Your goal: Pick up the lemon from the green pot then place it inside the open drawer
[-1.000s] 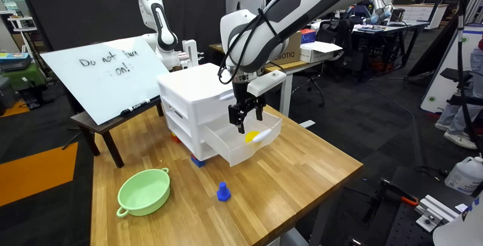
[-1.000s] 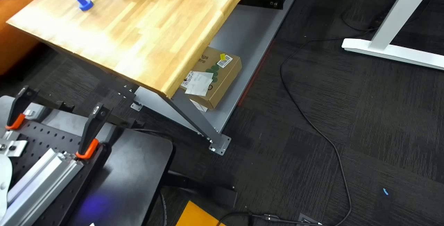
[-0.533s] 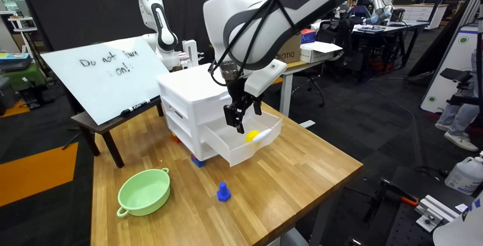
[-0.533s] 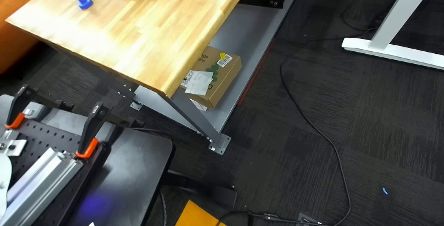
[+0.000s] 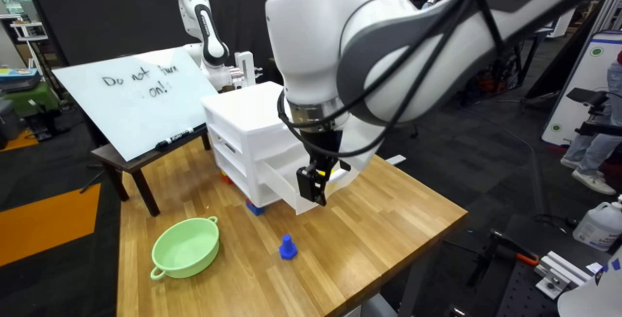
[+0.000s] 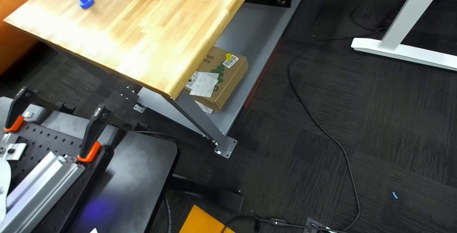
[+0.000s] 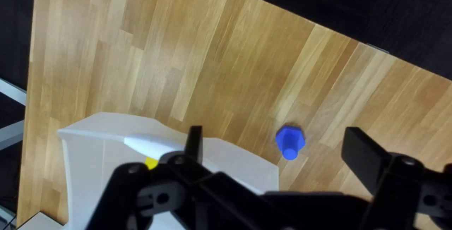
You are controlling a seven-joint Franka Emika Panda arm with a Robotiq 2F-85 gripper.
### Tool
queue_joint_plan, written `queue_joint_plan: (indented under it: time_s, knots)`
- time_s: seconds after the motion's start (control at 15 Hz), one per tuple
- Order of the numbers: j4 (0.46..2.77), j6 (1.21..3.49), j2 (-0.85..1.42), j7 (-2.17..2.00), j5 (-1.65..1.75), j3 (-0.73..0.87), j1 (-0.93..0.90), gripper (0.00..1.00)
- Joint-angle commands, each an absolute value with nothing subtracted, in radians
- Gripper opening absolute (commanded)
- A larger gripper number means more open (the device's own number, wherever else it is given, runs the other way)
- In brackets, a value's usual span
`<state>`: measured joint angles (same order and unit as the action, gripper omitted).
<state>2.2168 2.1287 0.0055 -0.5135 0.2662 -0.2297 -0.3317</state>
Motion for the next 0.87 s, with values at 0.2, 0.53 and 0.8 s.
queue_joint_plan:
  time_s: [0.2, 0.53, 0.8]
  knots:
    - [2.382, 2.341, -0.028, -0.655, 0.266, -0.305, -0.333, 1.00]
    - [2.439, 2.421, -0.062, -0.699, 0.269, -0.317, -0.328, 1.00]
    - [2.440, 2.422, -0.062, -0.699, 0.269, -0.317, -0.328, 1.00]
